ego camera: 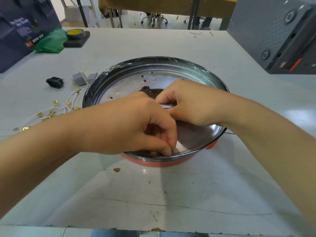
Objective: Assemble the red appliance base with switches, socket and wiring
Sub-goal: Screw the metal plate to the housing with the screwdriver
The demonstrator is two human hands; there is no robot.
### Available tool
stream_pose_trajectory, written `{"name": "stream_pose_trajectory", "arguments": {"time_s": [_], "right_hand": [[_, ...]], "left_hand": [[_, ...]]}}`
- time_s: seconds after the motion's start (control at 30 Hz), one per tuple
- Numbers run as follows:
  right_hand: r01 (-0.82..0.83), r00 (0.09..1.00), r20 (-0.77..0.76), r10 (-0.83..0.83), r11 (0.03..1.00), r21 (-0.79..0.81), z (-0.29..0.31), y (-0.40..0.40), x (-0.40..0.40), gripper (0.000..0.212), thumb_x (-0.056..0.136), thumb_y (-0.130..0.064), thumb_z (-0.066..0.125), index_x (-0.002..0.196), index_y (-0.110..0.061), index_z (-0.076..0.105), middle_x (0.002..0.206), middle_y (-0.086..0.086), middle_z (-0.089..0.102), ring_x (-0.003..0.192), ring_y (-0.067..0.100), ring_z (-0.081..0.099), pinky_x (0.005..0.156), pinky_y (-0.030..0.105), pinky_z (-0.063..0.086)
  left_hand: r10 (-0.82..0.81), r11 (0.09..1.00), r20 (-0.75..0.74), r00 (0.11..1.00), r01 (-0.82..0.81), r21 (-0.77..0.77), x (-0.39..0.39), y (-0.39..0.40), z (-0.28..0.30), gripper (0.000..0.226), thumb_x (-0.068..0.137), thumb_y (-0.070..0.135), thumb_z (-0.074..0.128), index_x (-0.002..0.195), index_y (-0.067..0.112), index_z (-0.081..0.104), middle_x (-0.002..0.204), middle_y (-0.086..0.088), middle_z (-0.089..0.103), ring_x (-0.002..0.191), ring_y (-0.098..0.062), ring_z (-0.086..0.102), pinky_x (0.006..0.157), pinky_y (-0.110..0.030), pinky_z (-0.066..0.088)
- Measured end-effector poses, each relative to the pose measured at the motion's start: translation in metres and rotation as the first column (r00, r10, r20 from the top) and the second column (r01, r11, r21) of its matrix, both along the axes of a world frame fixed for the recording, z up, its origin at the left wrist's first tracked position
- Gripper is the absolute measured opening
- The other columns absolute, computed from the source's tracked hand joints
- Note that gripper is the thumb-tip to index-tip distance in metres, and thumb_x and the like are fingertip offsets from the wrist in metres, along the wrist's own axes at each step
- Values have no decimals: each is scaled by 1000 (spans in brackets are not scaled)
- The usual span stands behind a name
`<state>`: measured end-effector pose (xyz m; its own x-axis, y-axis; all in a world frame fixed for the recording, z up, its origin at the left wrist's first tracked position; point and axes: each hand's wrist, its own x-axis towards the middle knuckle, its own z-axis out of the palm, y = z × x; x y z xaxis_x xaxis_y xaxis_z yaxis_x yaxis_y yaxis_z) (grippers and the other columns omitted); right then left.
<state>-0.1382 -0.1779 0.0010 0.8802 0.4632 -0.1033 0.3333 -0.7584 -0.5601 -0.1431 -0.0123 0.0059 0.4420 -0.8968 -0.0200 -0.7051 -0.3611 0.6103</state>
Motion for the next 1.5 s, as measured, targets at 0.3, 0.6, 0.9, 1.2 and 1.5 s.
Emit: {"name": "stream_pose_trajectory", "arguments": {"time_s": [0.3, 0.6, 0.9, 1.2, 1.5], "right_hand": [[43, 998, -37, -42, 998, 49, 1, -1, 0, 27, 85, -23, 69, 59, -26, 61, 56, -10, 56, 54, 4, 46, 55, 18, 40], [136, 991, -53, -126, 864, 484, 18, -14, -8, 27, 93, 4, 44, 99, -23, 48, 81, 10, 67, 49, 9, 47, 47, 18, 40], [14, 908, -238, 345, 543, 840, 17, -38, -19, 32, 92, -11, 42, 120, -7, 58, 111, 17, 69, 101, 30, 68, 80, 28, 55], [29, 948, -194, 251, 543, 839, 10, -37, -23, 23, 88, -29, 51, 88, -16, 70, 57, 1, 64, 41, 8, 54, 46, 15, 41], [-53, 979, -108, 174, 723, 689, 3, -31, -27, 15, 87, -12, 58, 80, -9, 72, 66, 7, 64, 55, 16, 54, 48, 17, 43]], "left_hand": [[39, 999, -141, 989, -37, 16, 4, 5, -1, 14, 73, 30, 71, 86, 27, 74, 72, 8, 67, 71, -13, 65, 69, -34, 53], [70, 997, -132, 989, -71, -8, 2, 6, -5, 9, 78, 20, 74, 85, 25, 75, 73, 6, 66, 67, -13, 62, 65, -26, 52], [81, 997, -118, 990, -82, -4, 0, 4, -4, 4, 79, 21, 73, 83, 23, 74, 73, 2, 68, 66, -12, 62, 65, -25, 51], [101, 995, -185, 978, -101, 9, 3, 5, -7, 6, 78, 20, 74, 80, 26, 72, 68, 3, 66, 61, -10, 60, 61, -23, 47], [100, 995, -216, 971, -102, 3, 3, 4, -7, 8, 78, 15, 74, 80, 22, 72, 60, 11, 61, 54, -3, 54, 58, -18, 44]]}}
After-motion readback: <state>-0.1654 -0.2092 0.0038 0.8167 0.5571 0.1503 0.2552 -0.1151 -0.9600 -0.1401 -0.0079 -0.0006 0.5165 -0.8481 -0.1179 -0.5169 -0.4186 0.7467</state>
